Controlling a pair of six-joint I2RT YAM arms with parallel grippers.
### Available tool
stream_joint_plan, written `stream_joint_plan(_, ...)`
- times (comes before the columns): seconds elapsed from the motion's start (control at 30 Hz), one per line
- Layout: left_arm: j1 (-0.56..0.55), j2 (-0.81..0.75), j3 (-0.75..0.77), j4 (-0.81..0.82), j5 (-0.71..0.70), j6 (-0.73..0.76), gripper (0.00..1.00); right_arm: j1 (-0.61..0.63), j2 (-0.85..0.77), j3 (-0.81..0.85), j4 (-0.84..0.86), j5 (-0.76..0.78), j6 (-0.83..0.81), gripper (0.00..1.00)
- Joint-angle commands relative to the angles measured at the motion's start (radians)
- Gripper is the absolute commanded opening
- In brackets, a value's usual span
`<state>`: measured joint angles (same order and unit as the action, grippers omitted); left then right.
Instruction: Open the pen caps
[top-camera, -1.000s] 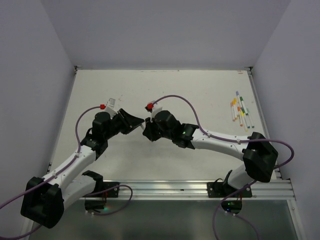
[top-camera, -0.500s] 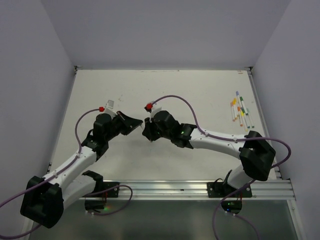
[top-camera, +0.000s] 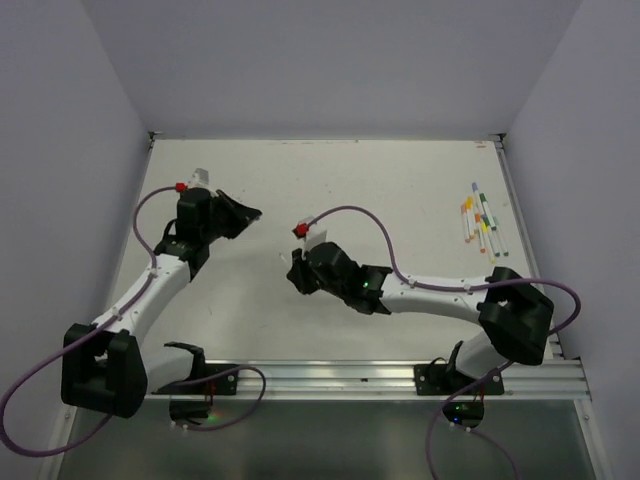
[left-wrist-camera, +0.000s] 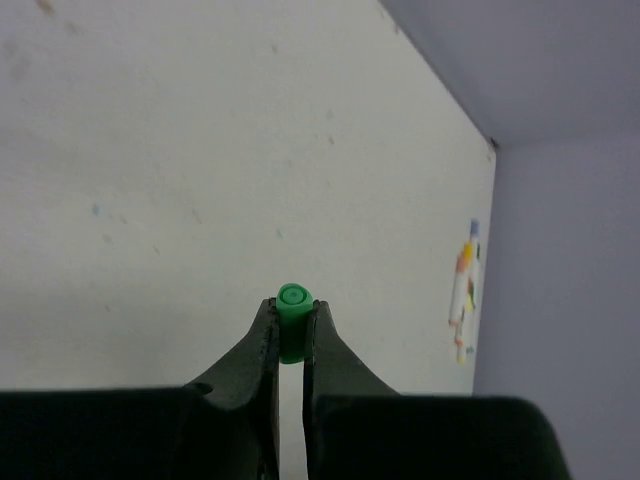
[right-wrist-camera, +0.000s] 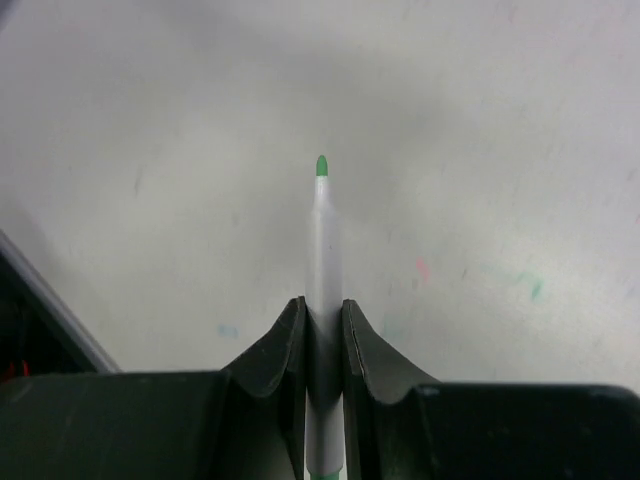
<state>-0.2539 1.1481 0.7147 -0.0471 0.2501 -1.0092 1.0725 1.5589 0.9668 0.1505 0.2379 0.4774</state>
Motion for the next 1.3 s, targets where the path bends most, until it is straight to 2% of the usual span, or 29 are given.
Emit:
stream_joint_plan(0.0, 0.139, 0.054, 0.149, 0.107, -0.256, 0.145, 0.00, 0.098, -0.071, -0.109, -0.164, -0.045, 0.039, 0.00)
stream_joint_plan(0.1, 0.150, 0.087, 0.198, 0.072, -0.255, 0.205, 0.00, 0.132, -0.106, -0.126, -0.190, -0.025, 0.038, 0.00)
stream_joint_plan(0.2, 0.160, 0.058, 0.186, 0.073, -0.227, 0.216, 0.00, 0.141, -0.144, -0.142, -0.192, 0.012, 0.040, 0.00)
stream_joint_plan(0.3, 0.159, 0.029, 0.175, 0.049, -0.186, 0.260, 0.00, 0.104, -0.131, -0.105, -0.235, 0.031, 0.006, 0.00)
stream_joint_plan(0.37, 0.159, 0.015, 0.172, -0.048, -0.170, 0.311, 0.00, 0.029, -0.112, -0.067, -0.232, 0.002, -0.008, 0.00)
stream_joint_plan(0.47, 0.159, -0.051, 0.087, -0.100, -0.166, 0.348, 0.00, -0.139, -0.030, 0.016, -0.220, -0.127, -0.032, 0.00)
stream_joint_plan(0.53, 0.159, -0.083, 0.031, -0.089, -0.137, 0.354, 0.00, -0.198, 0.083, 0.153, -0.268, -0.111, -0.084, 0.00)
stream_joint_plan(0.7, 0.159, -0.102, -0.106, -0.068, -0.084, 0.322, 0.00, -0.250, 0.332, 0.461, -0.361, -0.105, -0.230, 0.00)
stream_joint_plan(0.8, 0.159, -0.068, -0.129, -0.050, -0.069, 0.320, 0.00, -0.272, 0.472, 0.616, -0.362, -0.118, -0.313, 0.00)
stream_joint_plan(0.93, 0.159, -0.021, -0.123, -0.036, -0.066, 0.324, 0.00, -0.305, 0.619, 0.798, -0.385, -0.153, -0.323, 0.00)
stream_joint_plan(1.27, 0.160, 0.172, -0.110, 0.030, -0.078, 0.316, 0.00, -0.325, 0.791, 0.946, -0.396, -0.167, -0.312, 0.01)
